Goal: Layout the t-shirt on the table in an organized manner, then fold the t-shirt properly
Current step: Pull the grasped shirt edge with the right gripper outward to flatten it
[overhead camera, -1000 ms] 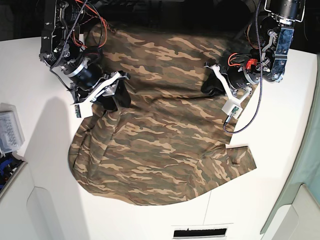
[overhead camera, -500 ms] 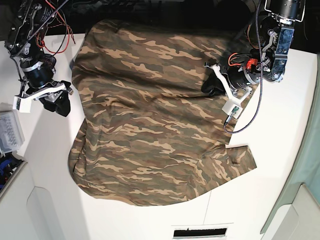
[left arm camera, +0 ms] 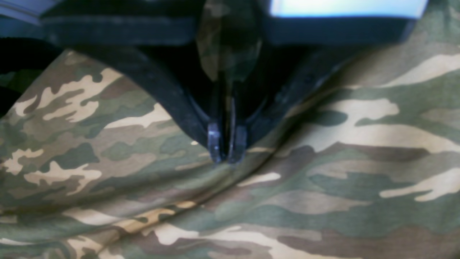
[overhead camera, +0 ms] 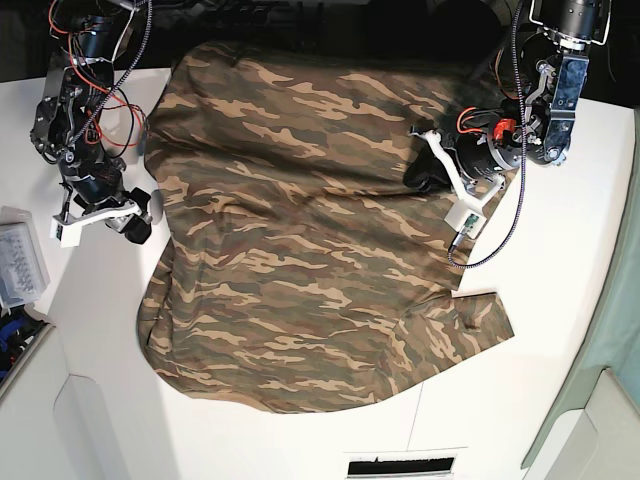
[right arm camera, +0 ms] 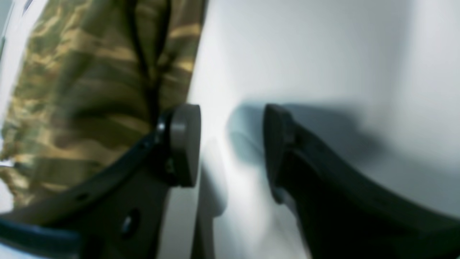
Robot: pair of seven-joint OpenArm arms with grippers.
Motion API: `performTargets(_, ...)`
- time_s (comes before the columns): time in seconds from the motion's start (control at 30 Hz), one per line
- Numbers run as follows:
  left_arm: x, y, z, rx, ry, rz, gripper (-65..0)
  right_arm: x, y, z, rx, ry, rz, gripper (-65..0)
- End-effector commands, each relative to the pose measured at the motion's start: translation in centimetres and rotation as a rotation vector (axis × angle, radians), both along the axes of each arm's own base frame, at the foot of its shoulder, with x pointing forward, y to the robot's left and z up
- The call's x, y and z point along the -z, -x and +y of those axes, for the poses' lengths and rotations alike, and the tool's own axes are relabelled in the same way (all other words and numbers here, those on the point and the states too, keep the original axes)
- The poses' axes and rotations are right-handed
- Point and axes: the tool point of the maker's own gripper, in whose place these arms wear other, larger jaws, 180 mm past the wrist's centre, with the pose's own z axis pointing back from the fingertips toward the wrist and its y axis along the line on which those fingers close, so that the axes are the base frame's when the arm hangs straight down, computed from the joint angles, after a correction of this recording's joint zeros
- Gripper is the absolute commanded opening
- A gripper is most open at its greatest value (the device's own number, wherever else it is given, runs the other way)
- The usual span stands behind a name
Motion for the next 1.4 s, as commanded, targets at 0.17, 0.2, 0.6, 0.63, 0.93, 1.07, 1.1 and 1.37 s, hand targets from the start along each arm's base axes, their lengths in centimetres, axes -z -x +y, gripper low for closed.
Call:
performTargets(0.17,2.8,3.2,4.0,-0.003,-0.211,0.152,-59.4,0.3,-0.8,5.8,-0.123,-0.038,-0.001,-36.6)
performTargets(0.2,2.8,3.2,4.0,-0.003,-0.211,0.152,-59.4,0.2,-0.9,6.9,-0.140,-0.045,-0.006,-36.6)
performTargets(0.6,2.8,3.2,4.0,-0.003,-0.212,0.152,-59.4,0.2,-1.2,10.1,-0.198,-0.015,-0.034,-65.0)
performTargets(0.63,2.8,3.1,4.0,-0.003,-0.212,0.152,-59.4,0.0,-1.3,10.2,-0.208,-0.009,-0.048,-65.0)
performTargets(0.93,2.9,3.3,4.7,0.011,-0.250,0.154,-59.4,-5.0,-2.1,4.0,-0.128,0.094,-0.151,-65.0)
performTargets(1.07,2.8,3.2,5.7,0.012,-0.270,0.153,-59.4,-7.7,-1.0,-1.6,-0.052,0.171,-0.193,-65.0)
performTargets(1.1,2.7,3.2,6.0,0.012,-0.277,0.152,-59.4,-8.2,-0.6,-3.1,-0.037,0.201,-0.195,-65.0)
performTargets(1.37,1.7,1.4,7.6,0.015,-0.315,0.118,-59.4,-9.6,4.2,-14.4,0.095,0.358,-0.130,-65.0)
